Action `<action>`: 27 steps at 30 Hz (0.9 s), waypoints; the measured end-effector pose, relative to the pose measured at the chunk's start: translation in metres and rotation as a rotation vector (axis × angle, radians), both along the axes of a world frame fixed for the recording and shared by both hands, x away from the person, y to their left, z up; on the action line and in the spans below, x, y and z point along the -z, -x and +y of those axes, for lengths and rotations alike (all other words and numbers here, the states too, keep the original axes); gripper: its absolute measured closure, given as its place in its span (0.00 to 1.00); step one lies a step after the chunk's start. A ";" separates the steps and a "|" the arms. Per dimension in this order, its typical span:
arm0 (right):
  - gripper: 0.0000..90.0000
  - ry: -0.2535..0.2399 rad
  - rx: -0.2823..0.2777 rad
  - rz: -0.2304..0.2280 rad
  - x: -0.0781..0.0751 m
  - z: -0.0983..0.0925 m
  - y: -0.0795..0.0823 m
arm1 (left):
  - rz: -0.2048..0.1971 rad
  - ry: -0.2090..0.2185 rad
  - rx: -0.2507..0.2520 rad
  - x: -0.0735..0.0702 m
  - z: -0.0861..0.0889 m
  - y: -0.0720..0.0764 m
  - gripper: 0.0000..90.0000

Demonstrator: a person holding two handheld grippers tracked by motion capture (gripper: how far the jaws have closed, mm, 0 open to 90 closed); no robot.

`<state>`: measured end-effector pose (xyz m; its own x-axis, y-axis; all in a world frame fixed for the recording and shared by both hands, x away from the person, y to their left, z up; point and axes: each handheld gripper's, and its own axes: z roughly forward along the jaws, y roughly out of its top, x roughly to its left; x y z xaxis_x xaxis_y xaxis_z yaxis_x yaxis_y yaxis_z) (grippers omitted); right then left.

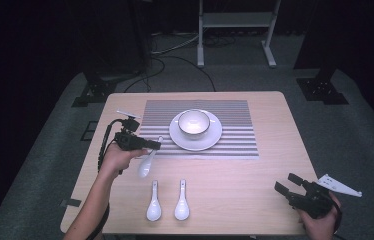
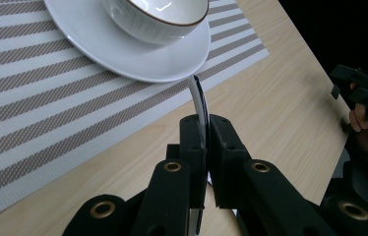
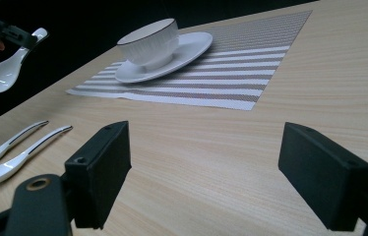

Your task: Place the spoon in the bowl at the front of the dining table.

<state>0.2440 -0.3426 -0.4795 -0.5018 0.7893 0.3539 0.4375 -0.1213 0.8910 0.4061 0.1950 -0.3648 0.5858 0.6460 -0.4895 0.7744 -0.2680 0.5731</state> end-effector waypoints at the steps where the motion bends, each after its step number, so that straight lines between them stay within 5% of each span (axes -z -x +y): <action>1: 0.21 -0.001 -0.001 0.000 0.000 0.000 0.000 | 0.000 0.000 0.001 -0.001 -0.002 -0.002 0.95; 27: 0.21 0.000 -0.004 0.005 0.002 -0.001 -0.001 | 0.014 -0.002 0.008 -0.018 -0.034 -0.051 0.95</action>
<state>0.2455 -0.3432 -0.4814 -0.5029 0.7872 0.3568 0.4428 -0.1199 0.8886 0.4568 0.1609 -0.3464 0.5836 0.6426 -0.4965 0.7805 -0.2752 0.5613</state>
